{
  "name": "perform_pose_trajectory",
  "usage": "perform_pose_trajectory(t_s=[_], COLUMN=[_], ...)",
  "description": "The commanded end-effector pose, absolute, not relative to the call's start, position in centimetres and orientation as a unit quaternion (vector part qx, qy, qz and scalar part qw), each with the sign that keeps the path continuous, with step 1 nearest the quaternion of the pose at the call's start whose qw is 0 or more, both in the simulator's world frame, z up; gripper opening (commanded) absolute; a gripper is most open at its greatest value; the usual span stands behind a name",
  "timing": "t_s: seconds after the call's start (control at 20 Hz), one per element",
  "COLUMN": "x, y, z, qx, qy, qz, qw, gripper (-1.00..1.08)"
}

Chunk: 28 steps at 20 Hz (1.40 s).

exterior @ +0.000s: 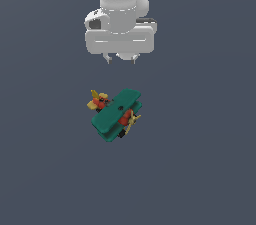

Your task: Pick up the object and move it to a goal position.

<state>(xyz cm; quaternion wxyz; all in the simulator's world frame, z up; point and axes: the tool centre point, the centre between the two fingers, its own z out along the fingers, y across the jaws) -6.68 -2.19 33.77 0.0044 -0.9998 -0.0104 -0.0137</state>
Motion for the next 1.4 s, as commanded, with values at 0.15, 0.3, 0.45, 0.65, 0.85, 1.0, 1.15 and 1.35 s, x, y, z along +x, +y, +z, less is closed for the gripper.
perform_pose_trajectory(t_s=[0.15, 0.3, 0.45, 0.65, 0.85, 1.0, 1.15, 1.35], x=[-6.7, -6.8, -6.8, -6.8, -6.8, -6.8, -6.8, -6.7], y=[-2.3, -2.7, -3.4, -3.9, -3.8, -3.7, -3.6, -3.3], z=[33.9, 34.1, 34.3, 34.5, 34.4, 34.3, 34.0, 33.3], qx=[-1.000, -1.000, -1.000, -1.000, -1.000, -1.000, -1.000, -1.000], qy=[-0.014, -0.014, -0.013, -0.013, -0.013, -0.012, -0.012, -0.011], qz=[-0.012, -0.012, -0.015, -0.017, -0.017, -0.014, -0.010, -0.001], qw=[0.005, 0.005, 0.003, 0.001, 0.001, 0.000, -0.004, -0.011], gripper=[0.68, 0.68, 0.68, 0.68, 0.68, 0.68, 0.68, 0.68])
